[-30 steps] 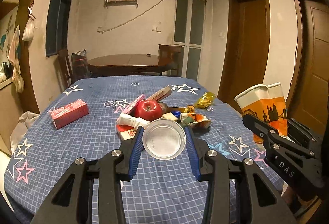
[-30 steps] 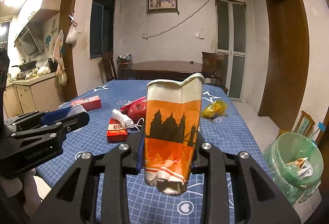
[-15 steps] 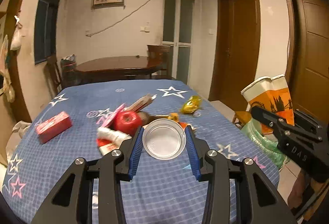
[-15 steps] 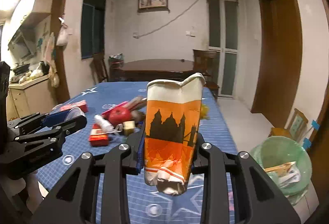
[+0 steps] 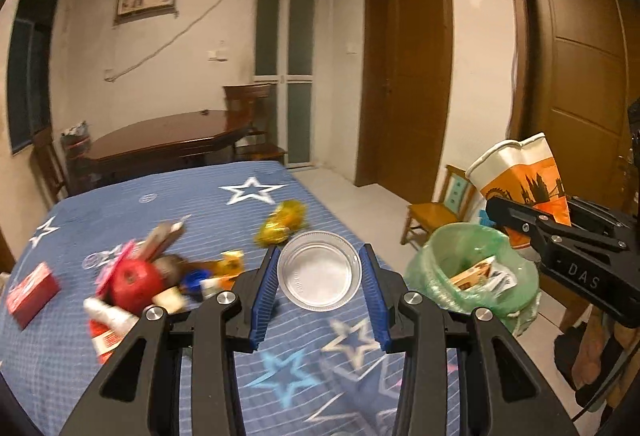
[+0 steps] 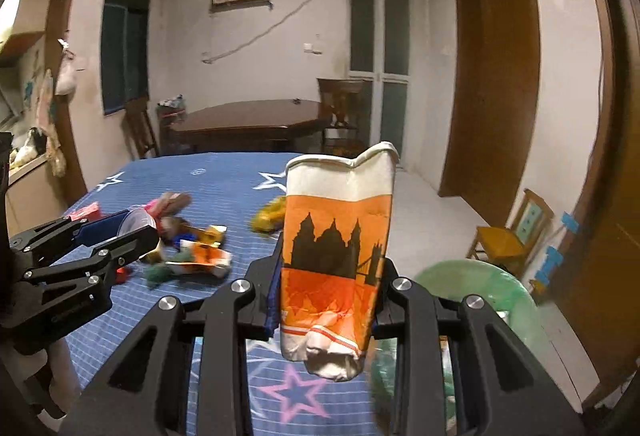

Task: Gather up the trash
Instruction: 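Carry the lid and paper cup over the green bin and release both, then return both tools to the table of trash, then grasp the red cigarette box with the left tool while the right tool grasps the white wrapped item, then carry the cigarette box and white item over the green bin and release both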

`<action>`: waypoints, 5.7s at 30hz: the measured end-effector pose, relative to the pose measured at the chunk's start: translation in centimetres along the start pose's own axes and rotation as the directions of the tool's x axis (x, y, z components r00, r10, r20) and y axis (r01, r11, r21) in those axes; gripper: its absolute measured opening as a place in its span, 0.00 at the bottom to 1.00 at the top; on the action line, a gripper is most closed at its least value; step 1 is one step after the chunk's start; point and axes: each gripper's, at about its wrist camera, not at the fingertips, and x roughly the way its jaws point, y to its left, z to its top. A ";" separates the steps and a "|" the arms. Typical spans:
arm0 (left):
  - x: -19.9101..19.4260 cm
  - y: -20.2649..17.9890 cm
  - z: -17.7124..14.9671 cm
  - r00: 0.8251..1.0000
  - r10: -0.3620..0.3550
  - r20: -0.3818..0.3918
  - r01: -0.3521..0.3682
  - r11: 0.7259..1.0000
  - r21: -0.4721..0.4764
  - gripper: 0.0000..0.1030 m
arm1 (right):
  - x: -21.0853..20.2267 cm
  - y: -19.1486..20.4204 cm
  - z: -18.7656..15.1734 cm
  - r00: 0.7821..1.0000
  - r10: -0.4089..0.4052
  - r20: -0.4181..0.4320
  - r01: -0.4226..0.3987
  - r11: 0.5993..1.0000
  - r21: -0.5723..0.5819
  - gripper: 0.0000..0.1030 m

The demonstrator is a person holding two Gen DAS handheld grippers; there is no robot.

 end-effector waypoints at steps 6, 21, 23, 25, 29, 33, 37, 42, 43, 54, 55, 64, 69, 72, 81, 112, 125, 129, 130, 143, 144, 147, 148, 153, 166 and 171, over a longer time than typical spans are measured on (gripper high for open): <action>4.2 -3.6 1.1 0.995 -0.098 -0.029 0.099 0.995 0.032 0.41 | 1.0 -4.5 -0.3 0.997 -0.052 -0.054 0.054 0.998 0.041 0.28; 17.1 -13.4 3.9 0.927 -0.300 -0.226 0.321 0.945 0.061 0.41 | 6.5 -15.8 -3.1 0.947 -0.067 -0.316 0.127 0.976 0.174 0.28; 18.4 -14.5 3.8 0.912 -0.321 -0.254 0.345 0.937 0.054 0.41 | 7.2 -16.8 -3.5 0.938 -0.054 -0.342 0.126 0.973 0.193 0.28; 19.9 -15.5 3.9 0.894 -0.345 -0.286 0.371 0.928 0.041 0.41 | 7.6 -17.9 -4.0 0.931 -0.050 -0.362 0.132 0.970 0.206 0.28; 22.7 -17.8 3.6 0.875 -0.356 -0.327 0.395 0.917 0.058 0.41 | 8.5 -19.6 -5.2 0.916 -0.032 -0.399 0.138 0.961 0.240 0.28; 25.6 -19.7 2.7 0.853 -0.365 -0.373 0.415 0.908 0.059 0.41 | 9.1 -20.9 -6.3 0.907 -0.010 -0.420 0.137 0.952 0.273 0.28; 27.6 -20.9 1.6 0.836 -0.369 -0.407 0.427 0.902 0.061 0.41 | 9.6 -21.9 -7.0 0.903 -0.002 -0.431 0.139 0.948 0.287 0.28; 29.3 -21.9 0.4 0.828 -0.370 -0.422 0.435 0.898 0.067 0.41 | 9.9 -22.8 -7.4 0.901 0.004 -0.434 0.136 0.947 0.292 0.28; 29.3 -21.5 0.3 0.828 -0.370 -0.422 0.435 0.898 0.067 0.41 | 10.0 -23.1 -7.4 0.901 0.006 -0.434 0.135 0.947 0.293 0.29; 29.8 -20.6 0.2 0.851 -0.341 -0.399 0.398 0.915 0.068 0.71 | 9.3 -23.8 -7.1 0.923 -0.002 -0.384 0.137 0.936 0.324 0.60; 29.9 -20.3 0.2 0.852 -0.338 -0.401 0.394 0.917 0.065 0.71 | 9.2 -24.0 -7.1 0.925 -0.004 -0.380 0.140 0.933 0.330 0.60; 29.3 -18.9 -0.1 0.852 -0.338 -0.399 0.389 0.920 0.051 0.71 | 8.3 -23.1 -7.0 0.933 0.001 -0.360 0.128 0.934 0.333 0.60; 26.9 -17.4 -0.2 0.857 -0.340 -0.386 0.386 0.922 0.044 0.71 | 6.7 -20.7 -6.3 0.949 -0.014 -0.314 0.112 0.948 0.298 0.60; 25.0 -15.8 -0.5 0.865 -0.333 -0.374 0.375 0.926 0.042 0.71 | 5.1 -18.8 -5.9 0.963 -0.035 -0.266 0.109 0.958 0.267 0.61; 14.3 -1.6 -3.0 0.933 -0.218 -0.288 0.222 0.975 -0.017 0.75 | 0.8 -10.5 -6.8 0.995 0.071 -0.072 -0.054 0.974 0.218 0.89; 4.5 28.6 -11.7 0.886 0.216 -0.411 -0.302 0.940 -0.157 0.81 | 9.2 13.6 -4.5 0.751 0.601 -0.275 -0.609 0.791 0.065 0.81; 7.0 31.3 -12.5 0.898 0.102 -0.429 -0.211 0.953 -0.217 0.58 | 13.6 24.8 -0.6 0.657 0.638 -0.401 -0.709 0.704 -0.042 0.39; 6.5 31.8 -12.7 0.901 0.080 -0.426 -0.188 0.958 -0.218 0.58 | 17.0 29.1 0.0 0.631 0.604 -0.487 -0.722 0.687 -0.083 0.36; 6.8 31.7 -12.7 0.901 0.080 -0.426 -0.187 0.959 -0.215 0.58 | 17.6 29.6 0.0 0.625 0.599 -0.501 -0.724 0.684 -0.086 0.36; 7.1 31.6 -12.6 0.905 0.085 -0.418 -0.188 0.959 -0.212 0.59 | 21.7 32.5 -0.3 0.615 0.543 -0.571 -0.706 0.702 -0.094 0.18; 7.2 31.7 -12.5 0.905 0.091 -0.417 -0.194 0.958 -0.212 0.59 | 21.7 32.0 -0.3 0.617 0.555 -0.559 -0.703 0.707 -0.074 0.18; 7.5 31.9 -12.4 0.907 0.094 -0.411 -0.202 0.953 -0.227 0.61 | 21.6 30.8 -0.1 0.620 0.587 -0.521 -0.697 0.717 -0.021 0.18; 7.6 32.0 -12.3 0.906 0.097 -0.411 -0.205 0.952 -0.228 0.61 | 21.4 30.6 0.0 0.624 0.593 -0.509 -0.694 0.720 -0.012 0.18; 8.0 31.7 -12.1 0.903 0.117 -0.414 -0.221 0.952 -0.212 0.58 | 19.5 28.0 1.1 0.647 0.647 -0.403 -0.686 0.725 0.062 0.18; 3.4 29.4 -11.8 0.933 0.233 -0.274 -0.296 0.930 -0.218 0.57 | 12.2 23.4 -1.3 0.843 0.504 -0.188 -0.518 0.855 -0.029 0.18; -0.5 25.8 -10.6 0.942 0.293 -0.166 -0.322 0.927 -0.192 0.57 | 9.8 22.5 -3.0 0.913 0.395 -0.099 -0.404 0.909 -0.098 0.18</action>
